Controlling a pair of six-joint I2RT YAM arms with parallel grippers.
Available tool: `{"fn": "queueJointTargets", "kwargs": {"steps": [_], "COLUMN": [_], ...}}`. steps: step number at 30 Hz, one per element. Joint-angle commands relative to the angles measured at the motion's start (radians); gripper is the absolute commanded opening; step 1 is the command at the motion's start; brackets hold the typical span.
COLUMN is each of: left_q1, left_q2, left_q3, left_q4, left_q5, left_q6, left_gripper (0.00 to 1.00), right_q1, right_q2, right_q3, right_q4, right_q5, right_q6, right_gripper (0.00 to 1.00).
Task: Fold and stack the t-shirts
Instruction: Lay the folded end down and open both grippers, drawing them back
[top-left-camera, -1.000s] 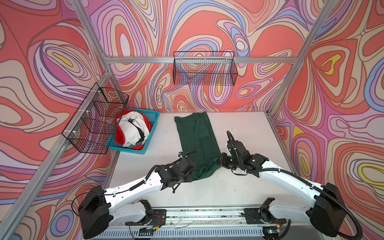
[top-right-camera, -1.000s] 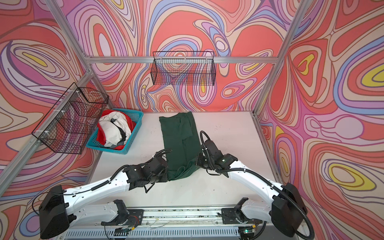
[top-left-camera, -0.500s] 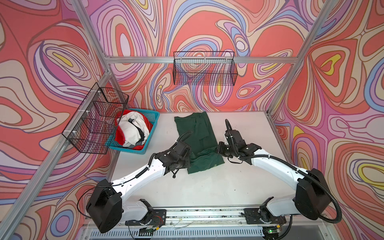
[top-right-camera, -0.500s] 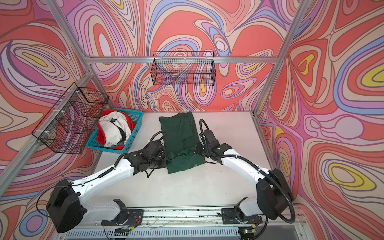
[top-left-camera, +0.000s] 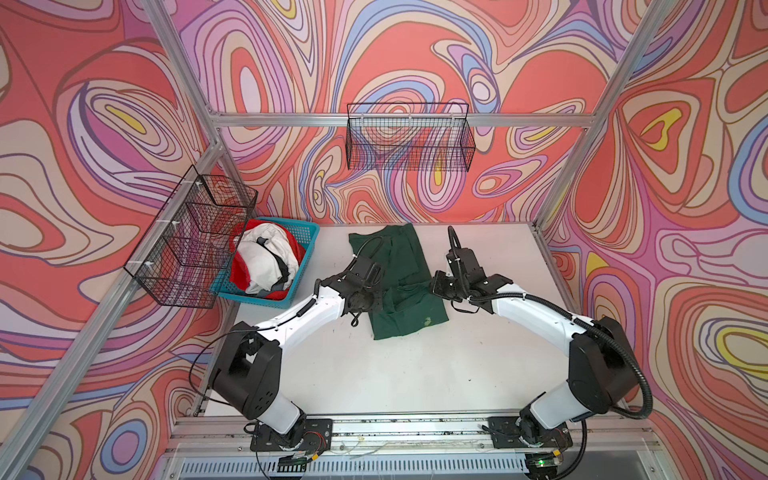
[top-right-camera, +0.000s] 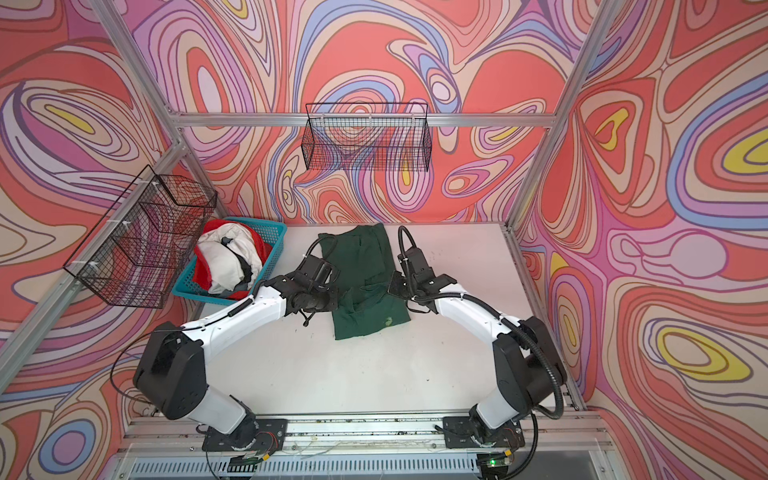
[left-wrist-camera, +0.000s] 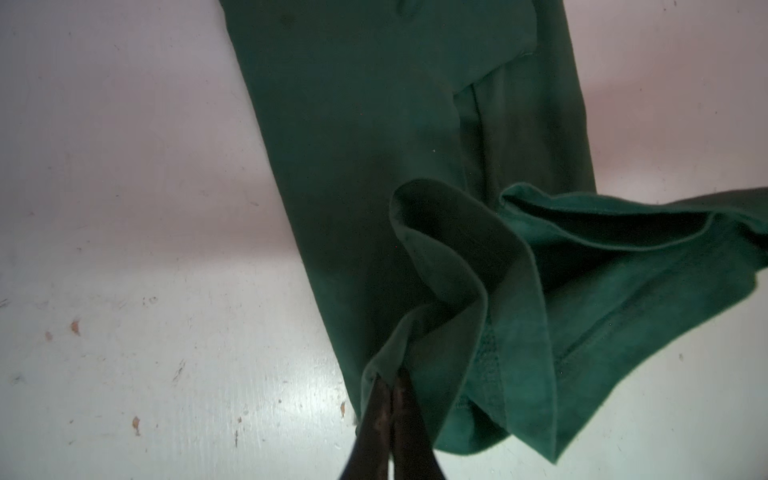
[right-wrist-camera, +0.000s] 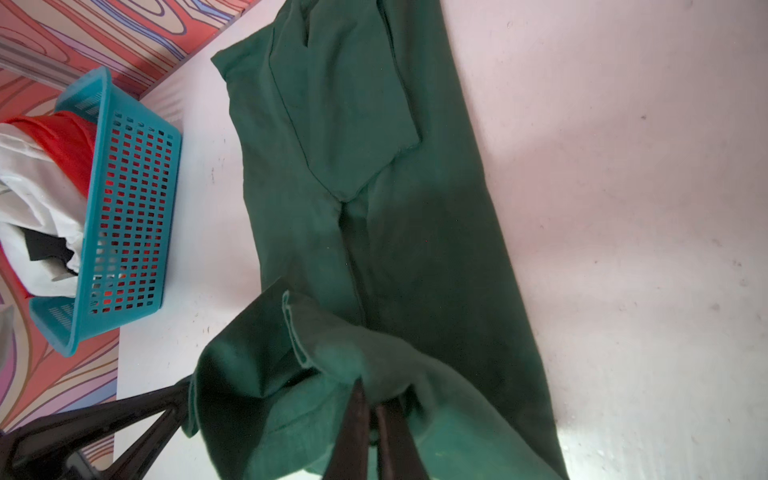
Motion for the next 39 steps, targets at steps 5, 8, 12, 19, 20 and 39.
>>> {"fn": "queueJointTargets", "kwargs": {"steps": [5, 8, 12, 19, 20, 39], "left_q1": [0.053, 0.083, 0.108, 0.136, 0.143, 0.135], "left_q2": [0.067, 0.081, 0.093, 0.147, 0.160, -0.088], "left_q3": [0.038, 0.037, 0.042, 0.088, 0.098, 0.003], "left_q4": [0.009, 0.025, 0.055, 0.078, 0.081, -0.022], "left_q5": [0.051, 0.077, 0.121, 0.142, 0.145, -0.075], "left_q6": [0.044, 0.044, 0.053, 0.066, 0.063, 0.114], "left_gripper": [0.00, 0.00, 0.00, 0.00, 0.00, 1.00], "right_q1": [-0.035, -0.043, -0.047, -0.067, -0.070, -0.082], "right_q2": [0.081, 0.112, 0.156, 0.195, 0.204, 0.024], "right_q3": [0.065, 0.094, 0.140, 0.171, 0.175, 0.124], "right_q4": [0.042, 0.041, 0.022, 0.012, 0.010, -0.151], "right_q5": [-0.011, -0.038, -0.071, -0.063, -0.059, 0.075], "right_q6": [-0.028, -0.039, -0.055, -0.056, -0.056, -0.197], "right_gripper": [0.00, 0.00, 0.00, 0.00, 0.00, 0.70]}}
